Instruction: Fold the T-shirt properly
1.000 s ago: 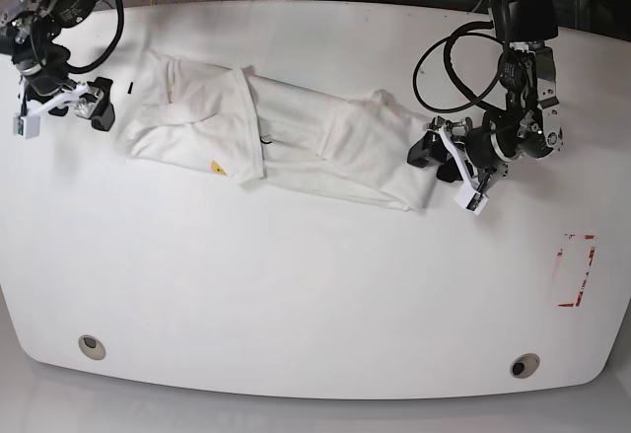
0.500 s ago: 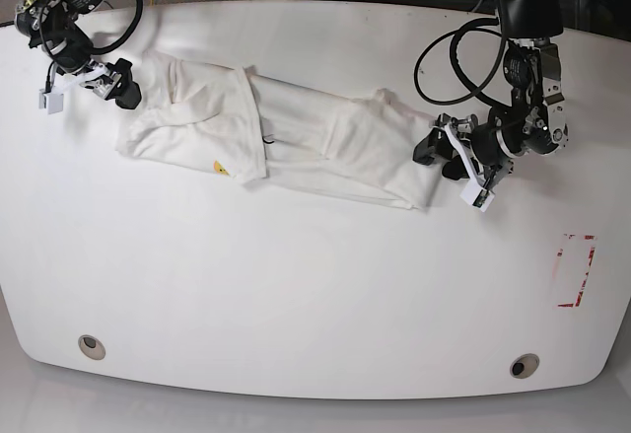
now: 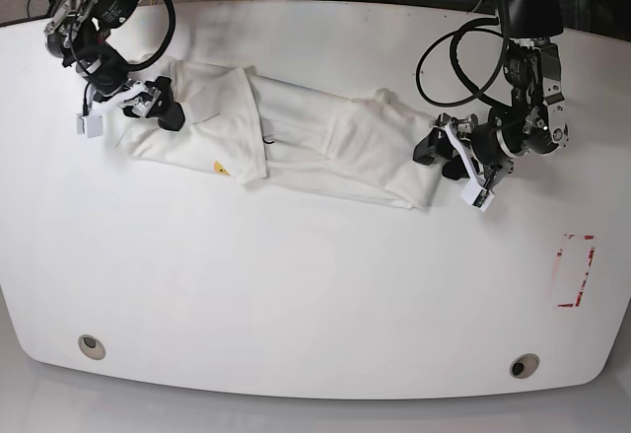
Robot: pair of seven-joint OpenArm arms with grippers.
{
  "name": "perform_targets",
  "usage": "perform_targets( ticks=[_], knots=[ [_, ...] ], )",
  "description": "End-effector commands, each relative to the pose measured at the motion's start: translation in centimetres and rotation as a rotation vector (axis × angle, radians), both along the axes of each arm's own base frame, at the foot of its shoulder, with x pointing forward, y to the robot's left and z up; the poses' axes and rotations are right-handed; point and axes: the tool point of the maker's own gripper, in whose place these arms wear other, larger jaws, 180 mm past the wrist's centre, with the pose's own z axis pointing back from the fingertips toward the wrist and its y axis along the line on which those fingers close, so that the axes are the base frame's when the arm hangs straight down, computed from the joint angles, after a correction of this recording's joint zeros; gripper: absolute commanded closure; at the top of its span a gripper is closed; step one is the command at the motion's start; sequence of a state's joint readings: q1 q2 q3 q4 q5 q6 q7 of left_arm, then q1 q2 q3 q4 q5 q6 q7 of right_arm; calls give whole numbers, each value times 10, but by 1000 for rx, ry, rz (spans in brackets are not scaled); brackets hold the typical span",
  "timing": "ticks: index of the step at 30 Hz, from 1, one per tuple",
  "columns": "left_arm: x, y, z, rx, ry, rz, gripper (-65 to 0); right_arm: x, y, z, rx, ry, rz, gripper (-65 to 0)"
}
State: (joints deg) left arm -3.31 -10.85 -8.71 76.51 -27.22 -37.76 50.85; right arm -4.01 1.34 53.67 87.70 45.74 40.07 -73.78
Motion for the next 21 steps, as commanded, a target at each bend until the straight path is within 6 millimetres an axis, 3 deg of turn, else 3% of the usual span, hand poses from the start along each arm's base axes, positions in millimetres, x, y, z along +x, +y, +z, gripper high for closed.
perform_targets(
  ticks=[1, 7, 8, 12, 13, 17, 19, 21],
  knots=[
    [-22, 20, -23, 127, 117, -12, -379, 5, 10, -1, -18, -3, 38, -650],
    [-22, 20, -23, 127, 117, -12, -379, 8, 12, -5, -51, 8, 52, -650],
    [-22, 20, -23, 127, 117, -12, -379, 7, 10, -6, -62, 15, 51, -620],
    [-22, 21, -23, 128, 117, -12, -379, 6, 6, -10, -93, 34, 49, -420],
    [-22, 21, -23, 128, 118, -8, -379, 6, 5, -11, -105, 41, 52, -322],
    [-22, 20, -24, 126, 123, -3, -379, 5, 2, -14, -138, 65, 63, -59],
    [-22, 21, -25, 131, 129, 4, -379, 8, -4, -10, -160, 60, 66, -11],
    [-22, 23, -27, 145, 141, 27, -379, 10, -7, -9, -166, 57, 67, -17]
  ],
)
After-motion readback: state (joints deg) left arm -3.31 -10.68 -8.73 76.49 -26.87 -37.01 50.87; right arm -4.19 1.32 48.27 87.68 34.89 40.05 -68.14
